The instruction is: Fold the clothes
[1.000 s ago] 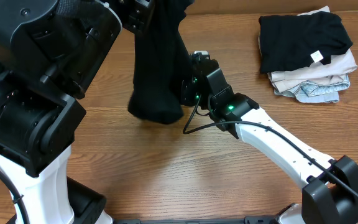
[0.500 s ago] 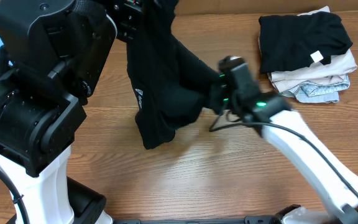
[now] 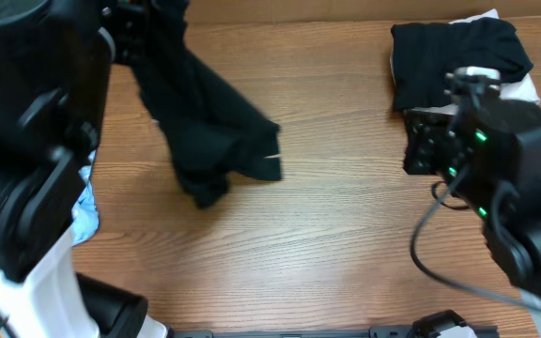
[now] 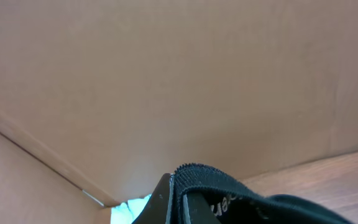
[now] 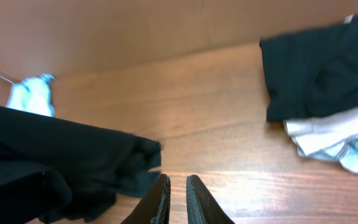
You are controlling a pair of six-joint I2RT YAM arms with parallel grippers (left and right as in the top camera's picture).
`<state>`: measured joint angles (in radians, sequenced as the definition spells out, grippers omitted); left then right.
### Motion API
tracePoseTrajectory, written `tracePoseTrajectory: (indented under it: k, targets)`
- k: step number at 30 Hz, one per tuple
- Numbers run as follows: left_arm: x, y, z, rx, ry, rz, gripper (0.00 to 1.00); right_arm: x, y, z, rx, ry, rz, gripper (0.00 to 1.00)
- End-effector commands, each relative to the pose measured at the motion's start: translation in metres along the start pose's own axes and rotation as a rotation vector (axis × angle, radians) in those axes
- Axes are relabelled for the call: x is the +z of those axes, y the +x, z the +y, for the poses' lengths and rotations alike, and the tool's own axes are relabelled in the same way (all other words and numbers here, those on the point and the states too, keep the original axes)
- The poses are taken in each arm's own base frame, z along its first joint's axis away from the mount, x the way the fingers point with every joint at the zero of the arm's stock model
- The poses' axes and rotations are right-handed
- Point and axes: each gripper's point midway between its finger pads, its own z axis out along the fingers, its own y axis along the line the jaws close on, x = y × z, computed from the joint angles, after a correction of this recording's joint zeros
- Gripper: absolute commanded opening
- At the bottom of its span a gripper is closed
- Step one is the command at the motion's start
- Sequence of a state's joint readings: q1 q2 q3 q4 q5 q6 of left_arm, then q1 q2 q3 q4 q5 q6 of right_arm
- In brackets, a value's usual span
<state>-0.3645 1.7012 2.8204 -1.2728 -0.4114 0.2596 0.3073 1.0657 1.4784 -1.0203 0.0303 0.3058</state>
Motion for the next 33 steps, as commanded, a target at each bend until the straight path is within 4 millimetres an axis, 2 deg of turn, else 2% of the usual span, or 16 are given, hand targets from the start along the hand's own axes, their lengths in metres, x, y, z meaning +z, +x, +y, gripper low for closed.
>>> tracePoseTrajectory:
  k: [1, 6, 9, 16, 22, 28, 33]
  targets:
    - [-0.033, -0.019, 0.003, -0.054, 0.073, -0.099, 0.04, -0.017, -0.008, 0.013, -0.006, -0.074, -0.03, 0.15]
    - [-0.028, -0.025, -0.021, -0.048, 0.195, -0.125, 0.04, 0.004, 0.009, 0.026, 0.002, -0.149, 0.076, 0.4]
    - [-0.018, -0.029, -0.037, -0.045, 0.258, -0.14, 0.04, 0.029, 0.023, 0.034, 0.011, -0.188, 0.175, 0.47]
    - [0.004, -0.047, -0.046, -0.06, 0.261, -0.206, 0.04, 0.096, 0.065, 0.06, 0.078, -0.337, 0.448, 0.57]
    - [0.007, -0.058, -0.044, -0.072, 0.251, -0.248, 0.04, 0.145, 0.092, 0.074, 0.134, -0.445, 0.594, 0.61]
    - [0.007, -0.058, -0.044, -0.072, 0.25, -0.251, 0.04, 0.178, 0.101, 0.082, 0.146, -0.509, 0.618, 0.66]
    - [0.007, -0.059, -0.045, -0.072, 0.255, -0.253, 0.04, 0.189, 0.103, 0.095, 0.101, -0.546, 0.593, 0.7]
